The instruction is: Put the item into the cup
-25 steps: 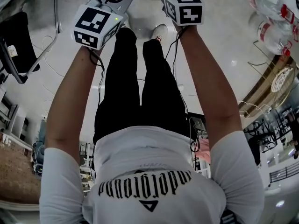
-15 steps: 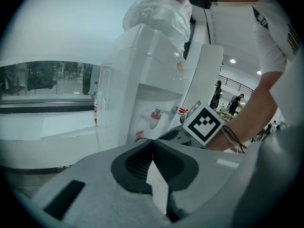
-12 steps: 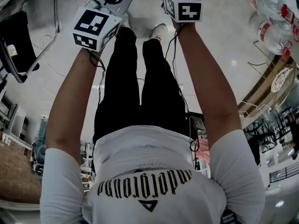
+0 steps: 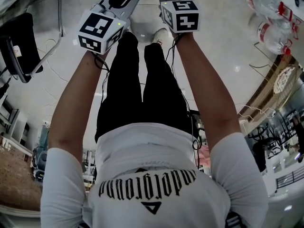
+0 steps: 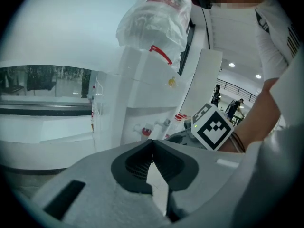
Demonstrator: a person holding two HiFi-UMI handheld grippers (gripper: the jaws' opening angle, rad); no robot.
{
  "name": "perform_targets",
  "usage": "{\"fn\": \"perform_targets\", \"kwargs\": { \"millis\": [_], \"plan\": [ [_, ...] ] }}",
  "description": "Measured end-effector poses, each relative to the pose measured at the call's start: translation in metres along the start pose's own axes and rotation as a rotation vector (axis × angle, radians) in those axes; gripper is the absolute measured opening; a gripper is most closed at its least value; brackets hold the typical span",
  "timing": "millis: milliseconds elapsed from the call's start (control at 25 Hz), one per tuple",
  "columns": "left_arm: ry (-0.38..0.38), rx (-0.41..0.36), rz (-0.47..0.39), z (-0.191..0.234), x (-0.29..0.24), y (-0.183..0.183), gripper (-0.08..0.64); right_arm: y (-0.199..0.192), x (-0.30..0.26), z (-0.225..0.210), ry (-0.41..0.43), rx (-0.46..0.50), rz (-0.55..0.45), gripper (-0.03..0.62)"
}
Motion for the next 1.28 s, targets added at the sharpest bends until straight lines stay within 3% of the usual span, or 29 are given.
{"fn": "perform_targets", "kwargs": {
  "millis": [440,960,1280],
  "plan": [
    [0.033,0.014,-0.041,-0.031,0.055,0.057,0.015,0.052,0.106,0.048,0.088,0.058,-0.109,0.014],
    [0.043,-0.024,-0.173,-0.081,0.145,0.177,0.015,0.142,0.266,0.102,0.228,0.212,-0.245,0.014],
    [0.051,-0.047,-0.231,-0.101,0.188,0.226,0.014,0.182,0.329,0.104,0.223,0.245,-0.323,0.014]
  ]
}}
Point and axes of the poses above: the fingertips, and each gripper's own axes: x backward along the fingers, z to its left, y out of its top, the point moved 2 cm from there along x, backward along the fingers, and after that the axes turned 4 degrees about -x, right-handed, at the moved point
